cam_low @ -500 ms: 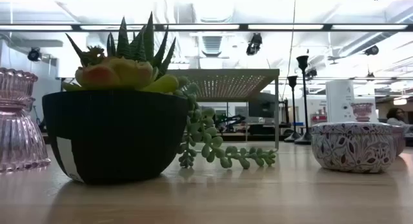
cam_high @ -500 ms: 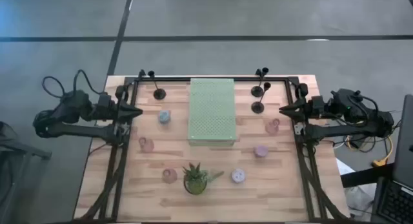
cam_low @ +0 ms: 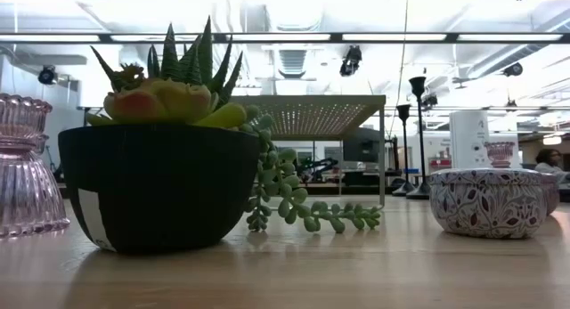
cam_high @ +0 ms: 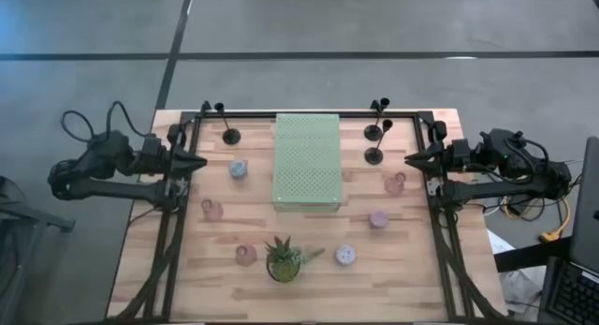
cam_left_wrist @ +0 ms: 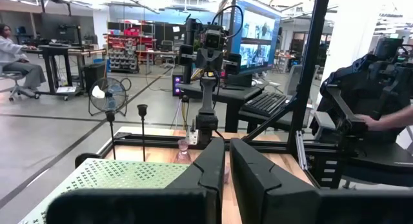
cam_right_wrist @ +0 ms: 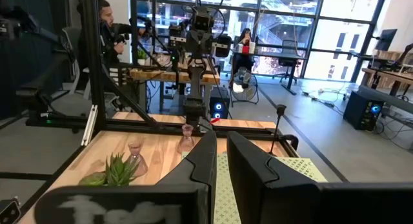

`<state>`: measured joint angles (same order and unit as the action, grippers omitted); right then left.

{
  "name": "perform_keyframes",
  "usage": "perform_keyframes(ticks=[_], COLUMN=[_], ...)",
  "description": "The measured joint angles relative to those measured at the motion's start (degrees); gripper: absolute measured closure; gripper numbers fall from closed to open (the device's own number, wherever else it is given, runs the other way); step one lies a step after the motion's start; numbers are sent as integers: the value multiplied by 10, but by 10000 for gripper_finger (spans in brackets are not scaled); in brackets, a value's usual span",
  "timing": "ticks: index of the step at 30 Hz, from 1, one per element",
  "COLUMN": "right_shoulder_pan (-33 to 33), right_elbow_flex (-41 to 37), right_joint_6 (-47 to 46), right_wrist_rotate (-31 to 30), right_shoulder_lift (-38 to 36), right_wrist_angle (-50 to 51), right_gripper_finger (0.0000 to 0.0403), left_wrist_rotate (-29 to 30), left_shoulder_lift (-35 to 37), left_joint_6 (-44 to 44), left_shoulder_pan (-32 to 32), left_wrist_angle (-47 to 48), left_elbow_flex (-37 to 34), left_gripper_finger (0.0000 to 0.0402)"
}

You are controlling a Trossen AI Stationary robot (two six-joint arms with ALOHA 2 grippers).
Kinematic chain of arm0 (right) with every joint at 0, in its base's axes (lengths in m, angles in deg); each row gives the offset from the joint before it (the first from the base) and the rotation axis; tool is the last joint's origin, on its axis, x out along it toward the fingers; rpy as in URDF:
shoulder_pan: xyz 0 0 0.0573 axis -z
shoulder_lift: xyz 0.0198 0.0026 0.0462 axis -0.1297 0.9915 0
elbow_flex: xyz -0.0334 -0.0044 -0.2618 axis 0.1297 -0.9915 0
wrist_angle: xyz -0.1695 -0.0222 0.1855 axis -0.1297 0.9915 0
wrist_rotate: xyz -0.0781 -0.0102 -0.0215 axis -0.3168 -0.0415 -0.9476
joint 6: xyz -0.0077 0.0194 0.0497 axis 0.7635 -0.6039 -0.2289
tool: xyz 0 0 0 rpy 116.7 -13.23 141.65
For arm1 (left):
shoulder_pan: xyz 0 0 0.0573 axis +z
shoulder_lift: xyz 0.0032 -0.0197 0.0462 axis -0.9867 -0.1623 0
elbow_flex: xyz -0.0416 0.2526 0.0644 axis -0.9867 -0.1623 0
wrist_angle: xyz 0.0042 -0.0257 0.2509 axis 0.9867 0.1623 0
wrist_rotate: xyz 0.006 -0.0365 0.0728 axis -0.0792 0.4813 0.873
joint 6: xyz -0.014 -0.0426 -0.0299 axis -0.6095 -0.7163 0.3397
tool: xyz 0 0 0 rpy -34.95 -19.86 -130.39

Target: Pick & Place candle stick holders

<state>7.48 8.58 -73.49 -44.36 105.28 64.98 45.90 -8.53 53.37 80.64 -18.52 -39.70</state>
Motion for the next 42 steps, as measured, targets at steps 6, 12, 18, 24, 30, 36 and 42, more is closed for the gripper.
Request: perform_keyframes(ticks=[6, 12, 18, 24, 30, 36, 42], right_shoulder_pan=[0, 0, 0, 0, 0, 0, 1], right_elbow_flex=[0, 0, 0, 0, 0, 14, 109], right_joint_6=[0, 0, -6, -42, -46, 15, 119], right_wrist_rotate=[0, 0, 0, 0, 1, -24, -254], right_shoulder_lift=[0, 0, 3, 7, 39, 73, 129], right_wrist_angle=[0, 0, -27, -198, -516, -684, -498], right_gripper_finger=[369, 369, 369, 369, 369, 369, 369], left_wrist_rotate=[0, 0, 0, 0, 0, 0, 0], left_shoulder_lift=[0, 0, 0, 0, 0, 0, 0], left_joint_6=[0, 0, 0, 0, 0, 0, 0], left_shoulder_pan=[0, 0, 0, 0, 0, 0, 0], left_wrist_angle=[0, 0, 0, 0, 0, 0, 0], left_elbow_flex=[0, 0, 0, 0, 0, 0, 0], left_gripper_finger=[371, 371, 371, 371, 371, 371, 371])
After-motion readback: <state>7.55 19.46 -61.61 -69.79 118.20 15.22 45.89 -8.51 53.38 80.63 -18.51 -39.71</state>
